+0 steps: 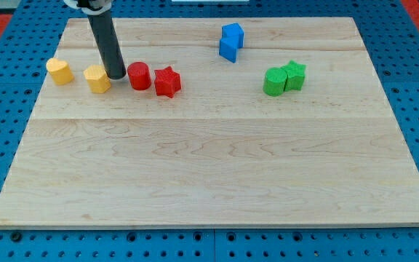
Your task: Push the yellow hexagon into the yellow heart
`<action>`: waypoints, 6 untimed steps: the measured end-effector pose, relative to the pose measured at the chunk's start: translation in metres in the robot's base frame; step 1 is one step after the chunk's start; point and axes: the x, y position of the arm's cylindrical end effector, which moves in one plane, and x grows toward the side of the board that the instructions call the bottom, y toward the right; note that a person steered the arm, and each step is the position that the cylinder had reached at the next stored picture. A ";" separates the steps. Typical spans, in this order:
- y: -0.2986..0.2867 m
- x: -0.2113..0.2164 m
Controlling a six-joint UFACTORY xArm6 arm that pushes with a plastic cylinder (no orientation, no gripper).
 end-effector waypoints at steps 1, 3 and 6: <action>0.027 0.000; 0.066 0.011; -0.040 0.010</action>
